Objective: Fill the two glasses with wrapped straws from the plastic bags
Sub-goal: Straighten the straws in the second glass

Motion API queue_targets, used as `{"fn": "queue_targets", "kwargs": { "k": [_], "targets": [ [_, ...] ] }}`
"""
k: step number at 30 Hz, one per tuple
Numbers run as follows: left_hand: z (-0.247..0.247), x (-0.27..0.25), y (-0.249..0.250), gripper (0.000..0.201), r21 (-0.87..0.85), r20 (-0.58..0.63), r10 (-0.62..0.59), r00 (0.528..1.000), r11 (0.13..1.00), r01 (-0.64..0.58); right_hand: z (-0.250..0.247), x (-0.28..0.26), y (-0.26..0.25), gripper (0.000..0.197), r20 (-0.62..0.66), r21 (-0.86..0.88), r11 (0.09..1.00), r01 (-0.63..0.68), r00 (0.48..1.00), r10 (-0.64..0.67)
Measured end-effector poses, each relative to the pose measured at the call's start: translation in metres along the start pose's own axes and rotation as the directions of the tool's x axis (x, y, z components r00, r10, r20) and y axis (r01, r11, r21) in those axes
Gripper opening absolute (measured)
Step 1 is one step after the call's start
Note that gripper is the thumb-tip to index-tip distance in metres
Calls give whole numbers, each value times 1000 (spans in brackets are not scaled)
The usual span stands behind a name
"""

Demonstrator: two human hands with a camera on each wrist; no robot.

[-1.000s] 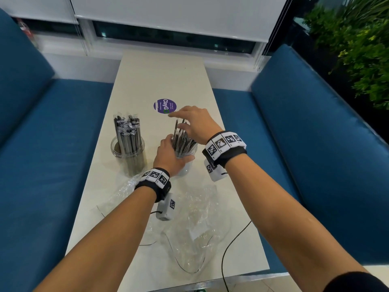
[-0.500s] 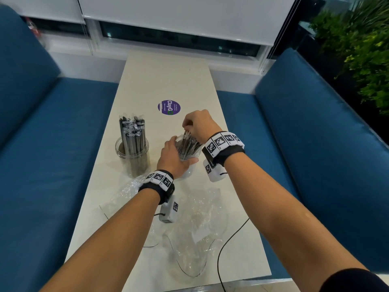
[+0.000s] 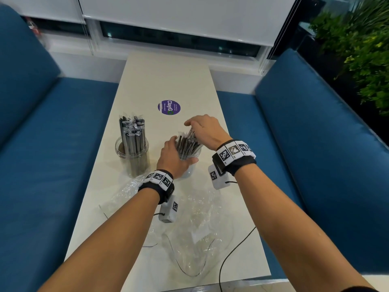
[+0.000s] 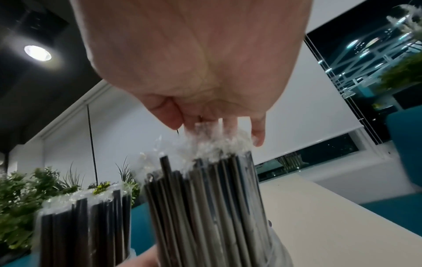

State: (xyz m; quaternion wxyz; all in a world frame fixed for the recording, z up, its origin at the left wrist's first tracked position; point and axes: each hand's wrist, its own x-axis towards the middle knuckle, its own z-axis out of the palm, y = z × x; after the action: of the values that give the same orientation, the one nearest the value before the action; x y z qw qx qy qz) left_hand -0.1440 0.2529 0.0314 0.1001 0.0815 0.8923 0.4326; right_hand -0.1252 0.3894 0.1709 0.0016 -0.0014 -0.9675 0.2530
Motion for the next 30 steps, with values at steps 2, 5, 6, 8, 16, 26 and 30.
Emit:
{"fn": "queue_targets", "kwargs": {
  "k": [2,5,6,8,16,26,30],
  "targets": [
    [0,-1,0,110,1,-3,9,1000,1000,-9,-4,-5,-1,56,-12,57,998,19,1000,-19],
    [0,-2,0,110,-5,7,2,1000,1000,-2,1,-11,2,58,-23,-82,994,75,997,-77],
    [-1,-2,0,109,-6,10,1,1000,1000,-1,5,-12,3,63,-32,-126,988,90,995,-94],
    [0,0,-2,114,-1,14,5,1000,1000,-5,14,-13,6,77,-72,-151,984,98,991,-110],
    [-2,-1,3,117,5,22,-18,1000,1000,18,22,-19,17,86,-166,-124,992,-32,986,11],
    [-3,-4,8,132,0,69,-27,997,1000,27,19,-29,23,99,-120,43,999,-18,992,23],
    [-9,-6,11,152,-49,86,-41,995,998,45,16,-35,23,101,-151,31,999,-17,988,21]
  ]
}}
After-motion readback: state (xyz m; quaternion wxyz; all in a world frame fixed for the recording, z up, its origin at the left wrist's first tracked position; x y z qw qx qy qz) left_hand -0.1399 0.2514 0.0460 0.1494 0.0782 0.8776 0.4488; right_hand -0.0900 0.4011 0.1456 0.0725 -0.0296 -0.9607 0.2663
